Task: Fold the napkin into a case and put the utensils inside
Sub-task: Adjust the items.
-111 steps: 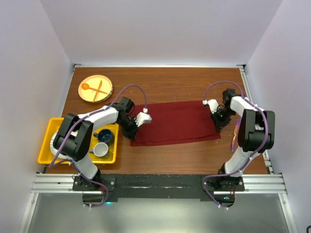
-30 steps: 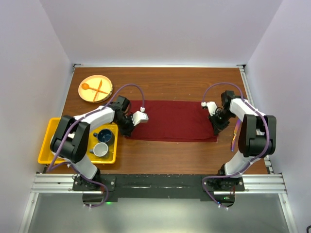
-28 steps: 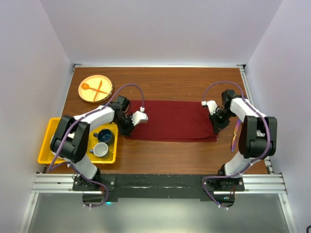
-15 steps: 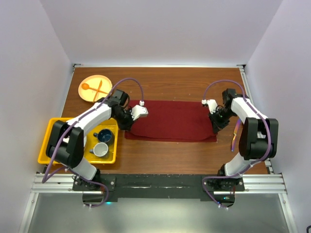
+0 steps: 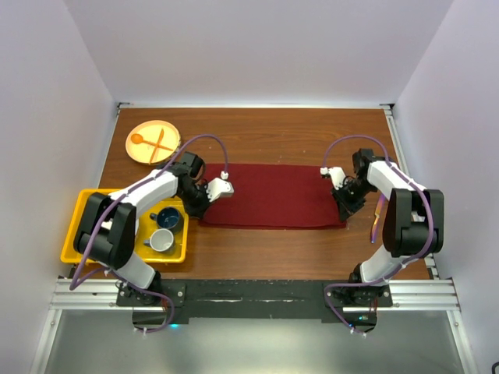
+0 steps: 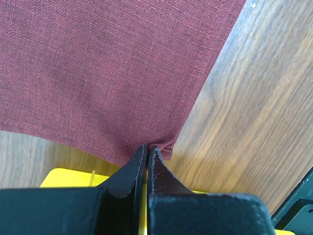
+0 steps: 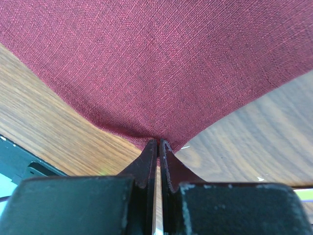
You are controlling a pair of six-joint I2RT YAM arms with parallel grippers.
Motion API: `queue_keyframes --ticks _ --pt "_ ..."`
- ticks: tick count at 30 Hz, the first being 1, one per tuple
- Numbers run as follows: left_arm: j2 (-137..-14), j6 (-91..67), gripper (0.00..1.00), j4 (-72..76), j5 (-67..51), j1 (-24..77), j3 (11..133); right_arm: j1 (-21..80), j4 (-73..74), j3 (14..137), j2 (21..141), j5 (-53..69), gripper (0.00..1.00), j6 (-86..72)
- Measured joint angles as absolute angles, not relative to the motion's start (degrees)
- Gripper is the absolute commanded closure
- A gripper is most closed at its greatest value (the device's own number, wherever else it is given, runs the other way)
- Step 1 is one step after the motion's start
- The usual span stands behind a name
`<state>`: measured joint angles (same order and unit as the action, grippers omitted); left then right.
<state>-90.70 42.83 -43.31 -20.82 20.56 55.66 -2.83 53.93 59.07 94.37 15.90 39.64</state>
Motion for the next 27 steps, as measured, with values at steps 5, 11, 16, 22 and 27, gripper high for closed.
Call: queue_keyframes --ticks 5,11,16,22,27 --pt "-90.76 43.11 1.00 -43.29 -21.02 20.53 55.66 -2.83 54.02 58.94 94.37 15.77 1.00 39.81" --pt "-90.48 43.16 1.00 -44.42 -22.26 20.53 55.83 -2.83 55.24 60.31 93.65 15.53 1.00 40.71" --pt "-88.82 43.16 1.00 -45.84 -23.24 20.53 55.83 -2.83 55.81 60.75 93.03 15.51 1.00 41.32" --pt "-88.27 43.18 1.00 -45.89 -23.33 20.53 55.29 -2.83 55.09 60.73 93.38 15.11 1.00 41.36" --pt "-88.60 43.16 1.00 -45.36 -23.33 20.53 54.94 -2.83 53.82 60.51 94.13 14.46 1.00 41.36"
